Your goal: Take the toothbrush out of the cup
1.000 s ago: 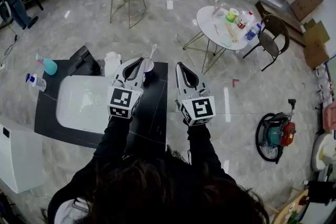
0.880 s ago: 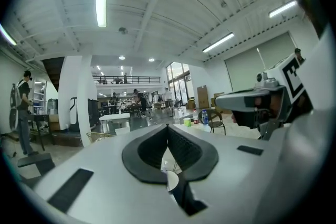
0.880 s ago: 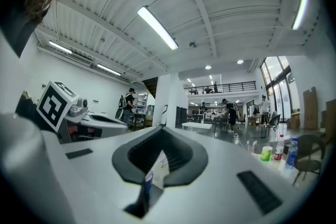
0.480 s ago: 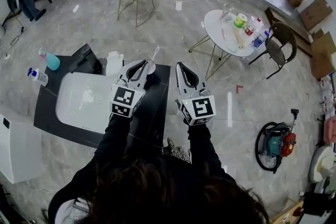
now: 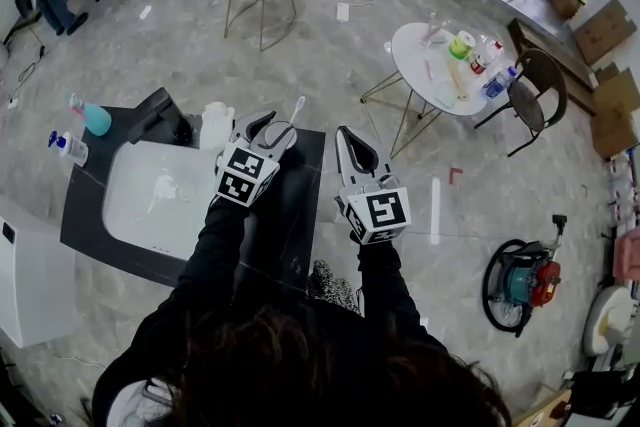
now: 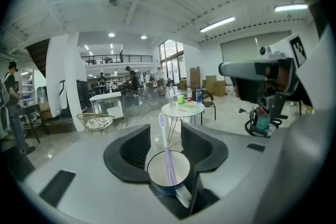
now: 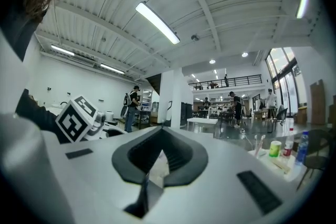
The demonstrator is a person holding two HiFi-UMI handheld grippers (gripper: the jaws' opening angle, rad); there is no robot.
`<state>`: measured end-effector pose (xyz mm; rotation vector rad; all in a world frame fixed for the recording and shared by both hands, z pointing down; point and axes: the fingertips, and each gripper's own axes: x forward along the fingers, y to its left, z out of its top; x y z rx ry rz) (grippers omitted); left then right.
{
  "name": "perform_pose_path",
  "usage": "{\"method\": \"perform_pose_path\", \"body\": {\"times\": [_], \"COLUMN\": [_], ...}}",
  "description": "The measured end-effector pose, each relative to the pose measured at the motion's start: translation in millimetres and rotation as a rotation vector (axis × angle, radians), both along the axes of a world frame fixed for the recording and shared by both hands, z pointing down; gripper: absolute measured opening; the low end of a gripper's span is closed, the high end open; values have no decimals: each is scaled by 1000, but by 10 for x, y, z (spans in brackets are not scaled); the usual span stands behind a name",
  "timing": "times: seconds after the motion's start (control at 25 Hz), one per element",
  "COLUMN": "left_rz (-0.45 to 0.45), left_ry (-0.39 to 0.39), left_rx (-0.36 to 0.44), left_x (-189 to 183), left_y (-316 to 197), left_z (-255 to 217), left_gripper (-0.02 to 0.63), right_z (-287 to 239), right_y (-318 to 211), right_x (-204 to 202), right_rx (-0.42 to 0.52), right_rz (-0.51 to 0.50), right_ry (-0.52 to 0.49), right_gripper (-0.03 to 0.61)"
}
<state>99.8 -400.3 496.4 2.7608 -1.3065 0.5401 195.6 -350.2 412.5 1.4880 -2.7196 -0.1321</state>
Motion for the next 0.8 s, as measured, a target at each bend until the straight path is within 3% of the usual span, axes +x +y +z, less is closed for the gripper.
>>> {"method": "perform_pose_path", "body": {"times": [0.24,0.68,0.8], "left_rz": [21,51,36], "left_ry": [-69,-150,-156], "left_rx": [-81,-117,-97], "left_x": [90,216,176], "left_y": [-270,-482,-504], "left_z": [313,669,660], "left_gripper": [170,167,97], "right_z": [92,232,245], "right_y": [-66,-131,-135], "right_x": [7,131,137], "right_rx": [-27,-59,-59], "right_rz": [-4,27,30], "right_ry": [1,1,-2], "right_gripper": [5,5,5]}}
